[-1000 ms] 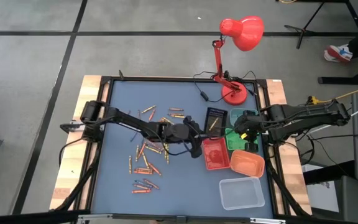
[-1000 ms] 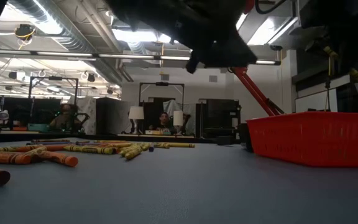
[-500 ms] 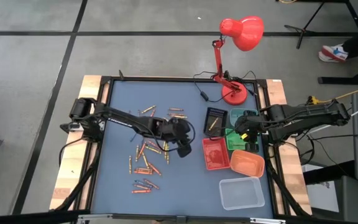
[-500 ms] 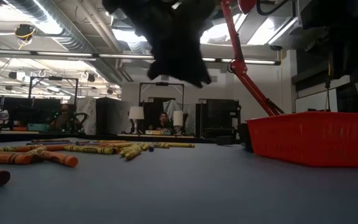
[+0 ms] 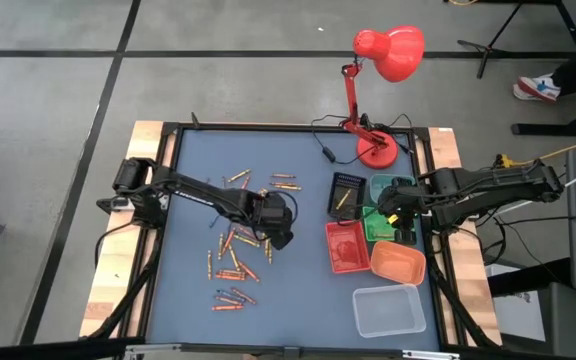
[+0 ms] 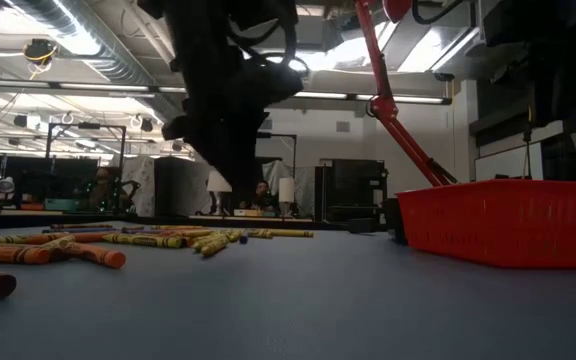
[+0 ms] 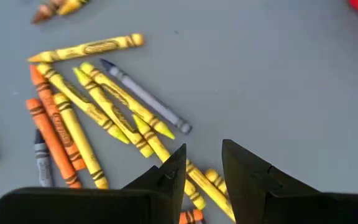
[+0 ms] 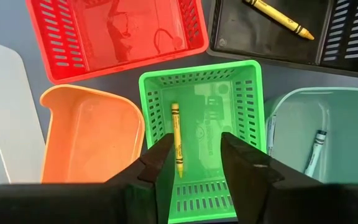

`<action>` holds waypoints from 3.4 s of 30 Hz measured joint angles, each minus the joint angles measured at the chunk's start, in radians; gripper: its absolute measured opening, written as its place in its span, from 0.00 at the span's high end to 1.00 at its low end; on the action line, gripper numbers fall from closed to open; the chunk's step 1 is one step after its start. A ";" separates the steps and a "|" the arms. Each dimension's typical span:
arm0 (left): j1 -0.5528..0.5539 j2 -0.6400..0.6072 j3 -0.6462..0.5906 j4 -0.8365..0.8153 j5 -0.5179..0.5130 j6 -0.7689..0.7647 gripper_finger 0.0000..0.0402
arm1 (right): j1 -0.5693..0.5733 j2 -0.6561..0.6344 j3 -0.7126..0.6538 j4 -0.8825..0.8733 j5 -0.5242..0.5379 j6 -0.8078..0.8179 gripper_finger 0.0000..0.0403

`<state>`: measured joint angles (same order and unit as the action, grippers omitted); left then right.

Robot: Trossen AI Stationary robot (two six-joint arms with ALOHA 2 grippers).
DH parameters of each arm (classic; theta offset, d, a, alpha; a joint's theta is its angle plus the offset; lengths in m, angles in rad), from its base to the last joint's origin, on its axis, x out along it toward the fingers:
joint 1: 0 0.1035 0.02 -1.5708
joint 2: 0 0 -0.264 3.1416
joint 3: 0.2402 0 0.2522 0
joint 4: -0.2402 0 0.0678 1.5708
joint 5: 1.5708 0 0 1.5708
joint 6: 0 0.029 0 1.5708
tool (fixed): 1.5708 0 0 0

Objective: Sort crayons
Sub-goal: Put the yellow green crayon into the green basket

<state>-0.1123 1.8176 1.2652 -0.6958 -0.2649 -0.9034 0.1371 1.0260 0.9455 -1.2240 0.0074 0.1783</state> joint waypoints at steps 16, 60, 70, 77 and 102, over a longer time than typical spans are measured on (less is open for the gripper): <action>0.003 0.092 0.000 -0.024 -0.016 -0.153 0.78 | 0.000 0.001 0.000 0.013 0.000 0.000 0.68; 0.024 0.153 0.001 -0.073 0.162 -0.300 0.78 | 0.000 0.000 0.000 0.019 0.000 0.000 0.68; 0.021 0.153 0.001 -0.071 0.183 -0.300 0.84 | 0.000 0.000 0.000 0.019 0.000 0.000 0.68; 0.021 0.153 0.002 -0.069 0.177 -0.298 0.94 | 0.000 0.000 0.000 0.019 0.000 0.000 0.68; 0.019 0.123 0.186 0.289 0.144 0.073 0.97 | 0.000 0.000 0.000 0.223 0.000 0.000 0.68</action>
<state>-0.0929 1.9404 1.4509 -0.4072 -0.1213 -0.8303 0.1375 1.0264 0.9455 -1.0009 0.0074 0.1780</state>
